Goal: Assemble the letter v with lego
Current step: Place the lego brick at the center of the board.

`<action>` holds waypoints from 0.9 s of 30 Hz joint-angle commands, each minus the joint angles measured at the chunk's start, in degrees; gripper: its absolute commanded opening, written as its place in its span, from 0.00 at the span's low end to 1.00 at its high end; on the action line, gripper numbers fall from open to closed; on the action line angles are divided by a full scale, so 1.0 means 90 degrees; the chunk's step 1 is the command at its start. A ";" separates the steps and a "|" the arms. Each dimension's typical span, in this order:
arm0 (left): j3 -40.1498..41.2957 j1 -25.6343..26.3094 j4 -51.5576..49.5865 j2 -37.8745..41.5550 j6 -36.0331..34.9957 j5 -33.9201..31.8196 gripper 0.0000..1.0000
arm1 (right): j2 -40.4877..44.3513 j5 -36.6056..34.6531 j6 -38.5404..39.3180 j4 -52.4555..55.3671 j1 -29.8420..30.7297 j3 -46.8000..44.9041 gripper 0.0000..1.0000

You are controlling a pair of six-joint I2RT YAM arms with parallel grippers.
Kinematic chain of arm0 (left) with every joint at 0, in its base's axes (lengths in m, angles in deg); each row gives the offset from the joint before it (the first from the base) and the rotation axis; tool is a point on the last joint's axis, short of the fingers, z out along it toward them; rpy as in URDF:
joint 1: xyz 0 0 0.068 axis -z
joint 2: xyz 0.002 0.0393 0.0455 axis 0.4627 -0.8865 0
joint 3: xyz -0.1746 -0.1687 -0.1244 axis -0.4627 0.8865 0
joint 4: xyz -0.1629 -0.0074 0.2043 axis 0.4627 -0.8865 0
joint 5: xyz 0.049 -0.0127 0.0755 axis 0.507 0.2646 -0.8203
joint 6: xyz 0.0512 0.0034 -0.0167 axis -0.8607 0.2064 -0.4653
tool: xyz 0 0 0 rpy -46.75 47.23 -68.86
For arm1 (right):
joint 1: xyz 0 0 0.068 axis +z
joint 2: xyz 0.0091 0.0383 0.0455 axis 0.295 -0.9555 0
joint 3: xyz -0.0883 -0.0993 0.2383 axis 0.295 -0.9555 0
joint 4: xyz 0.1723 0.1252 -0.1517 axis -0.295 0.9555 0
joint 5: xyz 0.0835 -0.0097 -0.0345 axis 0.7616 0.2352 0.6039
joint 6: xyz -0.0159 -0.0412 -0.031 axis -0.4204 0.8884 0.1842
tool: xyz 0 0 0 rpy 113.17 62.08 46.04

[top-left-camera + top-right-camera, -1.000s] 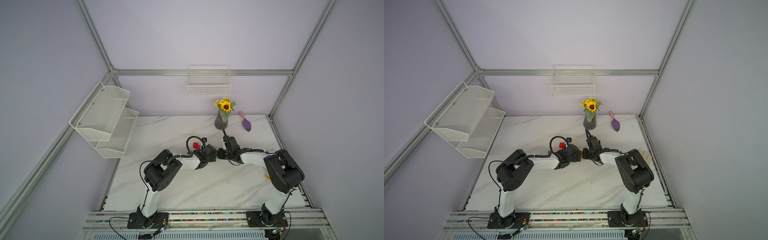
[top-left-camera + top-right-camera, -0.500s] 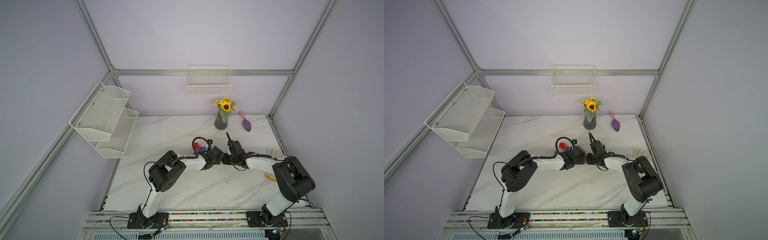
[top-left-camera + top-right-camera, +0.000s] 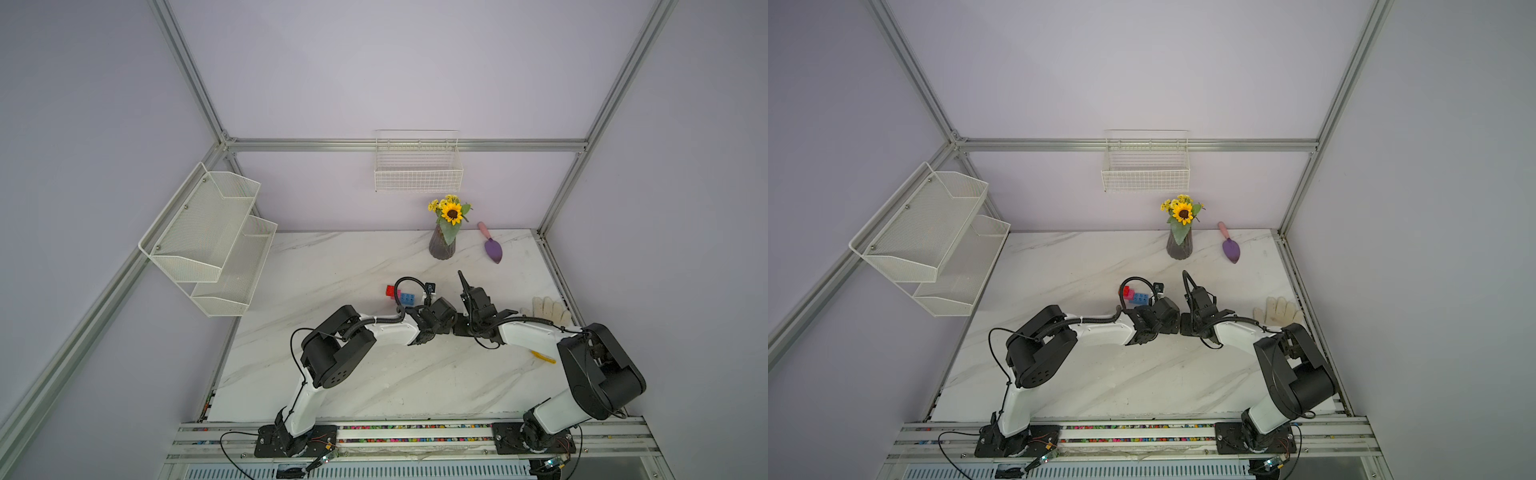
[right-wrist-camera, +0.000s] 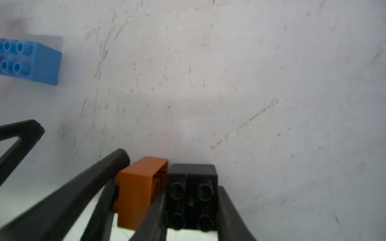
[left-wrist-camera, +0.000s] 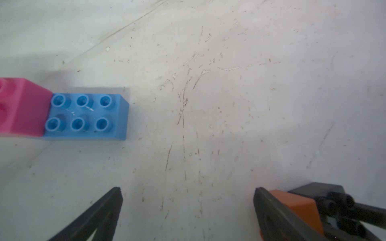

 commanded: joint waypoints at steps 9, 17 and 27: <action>0.0643 0.0324 0.2276 0.0858 0.0095 0.0751 1.00 | 0.0732 0.0062 0.0019 0.0905 0.0162 -0.0059 0.32; 0.1179 0.0232 0.2229 0.1387 0.0004 0.0428 1.00 | 0.0907 -0.0420 0.0192 0.1782 0.0111 0.0169 0.37; 0.1535 -0.0060 0.0968 0.2179 0.0004 -0.0039 1.00 | 0.0300 -0.0475 -0.0013 0.1912 -0.0451 0.0383 0.41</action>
